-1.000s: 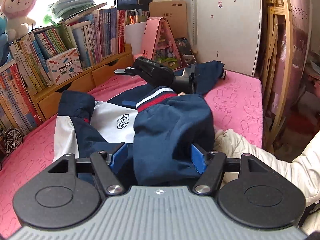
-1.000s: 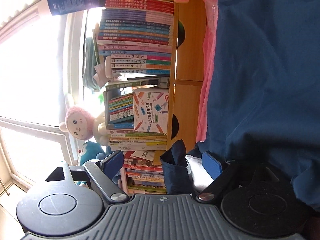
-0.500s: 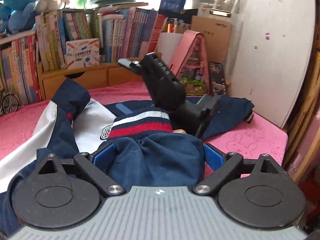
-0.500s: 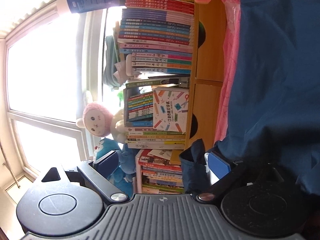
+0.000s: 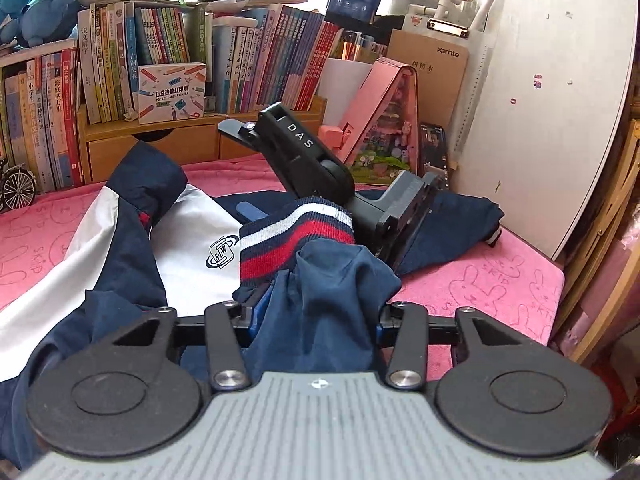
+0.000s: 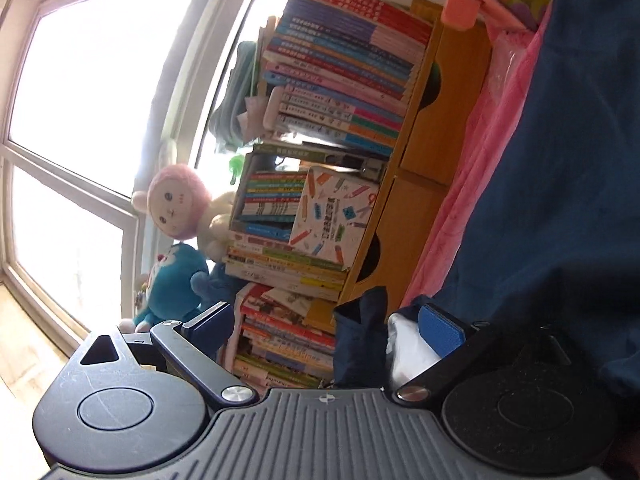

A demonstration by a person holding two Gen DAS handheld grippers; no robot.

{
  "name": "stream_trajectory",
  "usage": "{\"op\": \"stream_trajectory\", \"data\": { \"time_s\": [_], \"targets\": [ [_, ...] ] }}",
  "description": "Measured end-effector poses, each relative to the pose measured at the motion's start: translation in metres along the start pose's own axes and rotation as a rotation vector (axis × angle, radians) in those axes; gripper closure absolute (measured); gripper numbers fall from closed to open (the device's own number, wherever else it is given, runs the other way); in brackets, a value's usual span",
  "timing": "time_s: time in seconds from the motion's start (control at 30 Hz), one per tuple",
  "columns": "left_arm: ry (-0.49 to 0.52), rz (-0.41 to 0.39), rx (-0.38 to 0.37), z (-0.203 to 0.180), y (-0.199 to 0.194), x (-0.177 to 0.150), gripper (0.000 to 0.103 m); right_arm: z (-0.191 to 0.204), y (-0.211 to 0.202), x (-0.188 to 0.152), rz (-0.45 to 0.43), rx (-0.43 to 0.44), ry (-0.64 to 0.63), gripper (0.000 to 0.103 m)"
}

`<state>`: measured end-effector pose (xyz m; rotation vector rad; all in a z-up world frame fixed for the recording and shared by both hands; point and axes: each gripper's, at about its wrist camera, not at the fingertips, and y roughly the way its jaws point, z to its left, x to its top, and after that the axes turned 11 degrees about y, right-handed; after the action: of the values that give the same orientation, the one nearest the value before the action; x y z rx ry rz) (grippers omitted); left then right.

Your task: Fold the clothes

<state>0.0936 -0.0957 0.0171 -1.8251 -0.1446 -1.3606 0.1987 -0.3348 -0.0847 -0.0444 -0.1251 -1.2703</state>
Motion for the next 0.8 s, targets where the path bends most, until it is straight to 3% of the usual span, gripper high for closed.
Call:
{"op": "stream_trajectory", "data": {
  "time_s": [0.13,0.23,0.37,0.47,0.57,0.63,0.73,0.8],
  "targets": [
    [-0.14,-0.12,-0.044,0.024,-0.025,0.003,0.067,-0.017,-0.008,0.008,-0.065,-0.004,0.119,0.004],
    [-0.174,-0.184,0.042,0.042,-0.047,0.012,0.078,-0.029,-0.015,0.014,-0.099,0.05,0.211,0.002],
    [-0.093,-0.158,0.272,0.079,-0.083,0.033,0.081,-0.026,-0.012,0.013,-0.088,0.031,0.172,0.002],
    [0.044,-0.123,0.529,0.115,-0.127,0.056,0.081,-0.02,-0.008,0.009,-0.075,0.002,0.118,0.002],
    [0.309,-0.113,0.864,0.153,-0.179,0.078,0.081,-0.017,-0.007,0.008,-0.069,-0.009,0.097,0.001],
    [0.392,-0.124,1.077,0.189,-0.215,0.087,0.08,-0.017,-0.007,0.007,-0.069,-0.009,0.096,0.001],
    [0.203,-0.127,1.302,0.262,-0.263,0.075,0.076,-0.015,-0.006,0.005,-0.065,-0.019,0.086,0.0],
    [0.051,-0.094,1.419,0.312,-0.282,0.047,0.071,-0.013,-0.004,0.003,-0.057,-0.032,0.067,0.0]
  ]
}}
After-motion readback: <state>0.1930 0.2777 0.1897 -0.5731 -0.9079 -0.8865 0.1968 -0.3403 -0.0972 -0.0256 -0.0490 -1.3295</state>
